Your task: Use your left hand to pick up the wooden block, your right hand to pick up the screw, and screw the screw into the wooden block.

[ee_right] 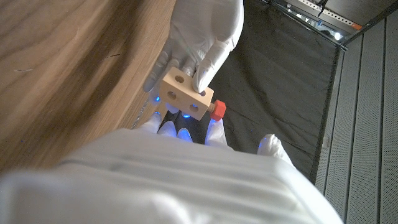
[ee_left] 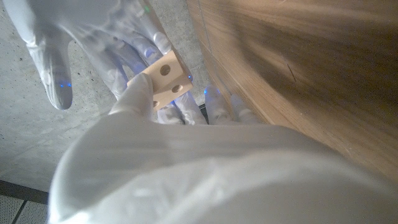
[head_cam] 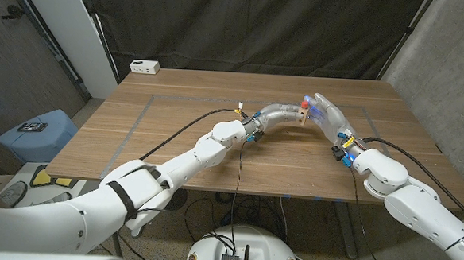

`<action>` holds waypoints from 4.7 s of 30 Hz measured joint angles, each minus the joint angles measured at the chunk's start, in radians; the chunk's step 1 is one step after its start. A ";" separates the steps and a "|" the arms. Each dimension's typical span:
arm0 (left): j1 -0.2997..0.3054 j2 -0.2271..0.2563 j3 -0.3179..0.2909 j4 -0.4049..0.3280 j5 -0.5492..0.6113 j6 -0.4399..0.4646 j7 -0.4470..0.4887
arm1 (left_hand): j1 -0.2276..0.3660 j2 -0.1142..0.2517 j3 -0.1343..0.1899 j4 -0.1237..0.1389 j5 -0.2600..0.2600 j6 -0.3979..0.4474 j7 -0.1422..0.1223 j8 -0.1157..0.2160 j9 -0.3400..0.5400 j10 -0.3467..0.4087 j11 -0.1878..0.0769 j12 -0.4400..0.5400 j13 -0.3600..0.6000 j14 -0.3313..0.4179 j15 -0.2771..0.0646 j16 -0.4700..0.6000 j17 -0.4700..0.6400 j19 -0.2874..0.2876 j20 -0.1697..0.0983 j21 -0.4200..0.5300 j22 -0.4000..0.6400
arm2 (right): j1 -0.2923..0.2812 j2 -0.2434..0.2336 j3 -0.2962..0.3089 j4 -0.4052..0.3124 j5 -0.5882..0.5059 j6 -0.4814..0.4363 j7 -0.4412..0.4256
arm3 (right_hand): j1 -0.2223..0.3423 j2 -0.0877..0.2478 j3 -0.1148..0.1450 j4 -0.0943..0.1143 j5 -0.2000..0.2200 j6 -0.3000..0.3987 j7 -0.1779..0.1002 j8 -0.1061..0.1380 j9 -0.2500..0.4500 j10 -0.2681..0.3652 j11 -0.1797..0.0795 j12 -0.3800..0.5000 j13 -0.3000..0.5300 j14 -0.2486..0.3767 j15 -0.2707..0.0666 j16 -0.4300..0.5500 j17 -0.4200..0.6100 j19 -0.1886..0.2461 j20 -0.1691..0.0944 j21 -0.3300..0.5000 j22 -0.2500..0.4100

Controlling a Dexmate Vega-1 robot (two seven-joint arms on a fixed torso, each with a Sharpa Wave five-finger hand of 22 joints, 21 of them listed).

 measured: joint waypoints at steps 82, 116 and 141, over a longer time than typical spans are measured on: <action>-0.004 -0.010 -0.008 0.026 -0.006 -0.011 -0.012 | -0.001 0.001 0.000 -0.001 -0.001 0.000 0.000 -0.005 0.000 -0.004 0.004 0.000 0.000 0.000 0.000 0.000 0.000 0.000 0.000 0.000 0.000 | -0.111 -0.048 0.058 -0.110 0.022 -0.043 -0.059 | 0.000 0.000 0.004 0.004 0.000 0.009 -0.009 0.008 -0.002 0.000 0.000 0.004 0.000 0.000 0.000 0.000 -0.003 -0.004 0.004 0.000 0.000; 0.018 0.010 -0.004 -0.029 -0.003 0.004 0.000 | -0.009 0.000 0.000 0.000 0.000 0.000 0.000 -0.004 0.001 -0.004 0.004 0.000 0.000 0.000 0.000 0.000 0.000 0.000 0.000 0.000 0.000 | -0.176 -0.064 0.103 -0.175 0.011 -0.068 -0.060 | 0.000 0.000 0.005 0.002 0.000 0.018 -0.011 0.008 -0.001 0.000 0.000 0.004 0.000 0.000 0.000 0.000 -0.007 -0.004 0.004 0.000 0.000; 0.009 0.001 -0.002 -0.006 -0.004 -0.006 -0.006 | -0.008 0.001 0.000 -0.001 -0.003 0.000 0.000 -0.003 0.000 -0.003 0.004 0.000 0.000 0.000 0.000 0.000 0.000 0.000 0.000 0.000 0.000 | -0.207 -0.052 0.142 -0.184 0.011 -0.078 -0.063 | 0.000 0.000 0.009 0.006 0.000 0.018 -0.011 0.008 -0.001 0.000 0.000 0.004 0.000 0.000 0.000 0.008 -0.007 -0.004 0.004 0.000 0.000</action>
